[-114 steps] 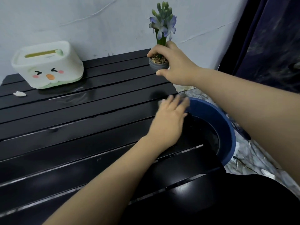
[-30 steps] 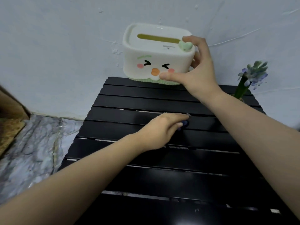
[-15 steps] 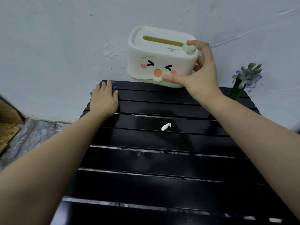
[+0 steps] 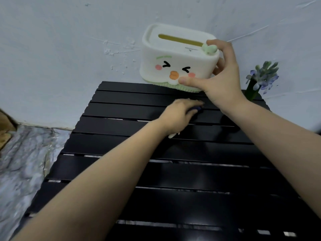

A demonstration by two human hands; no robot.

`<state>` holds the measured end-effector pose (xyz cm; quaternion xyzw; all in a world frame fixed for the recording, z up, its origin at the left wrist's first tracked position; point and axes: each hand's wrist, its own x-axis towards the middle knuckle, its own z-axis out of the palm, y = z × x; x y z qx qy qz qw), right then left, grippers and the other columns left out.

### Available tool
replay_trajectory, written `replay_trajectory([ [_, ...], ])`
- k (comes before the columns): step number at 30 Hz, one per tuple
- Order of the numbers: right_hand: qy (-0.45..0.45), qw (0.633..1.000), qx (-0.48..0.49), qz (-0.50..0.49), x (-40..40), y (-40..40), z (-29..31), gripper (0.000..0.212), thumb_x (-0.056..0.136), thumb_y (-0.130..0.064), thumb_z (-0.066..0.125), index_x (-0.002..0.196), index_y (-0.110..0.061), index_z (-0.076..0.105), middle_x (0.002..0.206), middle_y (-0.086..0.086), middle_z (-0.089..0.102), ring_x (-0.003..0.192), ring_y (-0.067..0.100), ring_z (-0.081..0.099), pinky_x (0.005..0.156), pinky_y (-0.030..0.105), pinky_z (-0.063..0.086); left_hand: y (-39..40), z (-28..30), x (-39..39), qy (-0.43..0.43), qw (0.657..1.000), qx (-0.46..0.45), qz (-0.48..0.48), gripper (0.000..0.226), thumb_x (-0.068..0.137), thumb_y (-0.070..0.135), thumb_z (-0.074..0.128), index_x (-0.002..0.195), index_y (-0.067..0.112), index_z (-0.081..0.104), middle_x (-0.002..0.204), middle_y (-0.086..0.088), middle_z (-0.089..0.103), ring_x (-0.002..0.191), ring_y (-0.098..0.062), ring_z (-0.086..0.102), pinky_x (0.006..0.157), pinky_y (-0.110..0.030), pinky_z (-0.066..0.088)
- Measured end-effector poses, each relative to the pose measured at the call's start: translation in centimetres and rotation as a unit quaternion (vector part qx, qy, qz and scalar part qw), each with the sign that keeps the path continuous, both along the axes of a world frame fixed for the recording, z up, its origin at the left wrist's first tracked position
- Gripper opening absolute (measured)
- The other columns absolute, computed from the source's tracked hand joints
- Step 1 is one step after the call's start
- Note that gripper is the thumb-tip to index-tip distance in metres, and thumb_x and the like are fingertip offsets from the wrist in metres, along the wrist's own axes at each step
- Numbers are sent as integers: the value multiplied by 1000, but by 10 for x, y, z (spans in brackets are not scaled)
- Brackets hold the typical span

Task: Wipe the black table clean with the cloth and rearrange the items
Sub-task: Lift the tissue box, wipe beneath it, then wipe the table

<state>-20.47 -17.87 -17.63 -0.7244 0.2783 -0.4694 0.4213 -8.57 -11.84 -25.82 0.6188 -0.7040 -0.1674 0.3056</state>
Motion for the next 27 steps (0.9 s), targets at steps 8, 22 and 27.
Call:
replay_trajectory([
  [8, 38, 999, -3, 5, 5, 1, -13, 87, 52, -35, 100, 123, -32, 50, 129, 1, 60, 118, 21, 61, 94, 40, 58, 63, 32, -13, 30, 996, 17, -81, 33, 101, 10, 51, 133, 8, 61, 127, -4, 68, 116, -16, 60, 102, -23, 43],
  [22, 116, 990, 72, 31, 32, 8, -68, 115, 54, -33, 99, 148, -33, 33, 137, -15, 49, 127, 12, 53, 108, 36, 49, 164, -2, 110, -33, 968, -24, 247, 37, 100, 5, 50, 135, 14, 57, 132, 0, 64, 122, -26, 58, 112, -26, 34],
  [27, 198, 974, 106, -1, -5, 34, -58, 120, 67, -57, 85, 159, -35, 11, 165, -9, 21, 149, 6, 21, 120, 31, 23, 162, -14, 97, -77, 946, 41, 311, 45, 103, 14, 45, 148, 15, 44, 151, -8, 49, 144, -37, 35, 120, -42, 25],
])
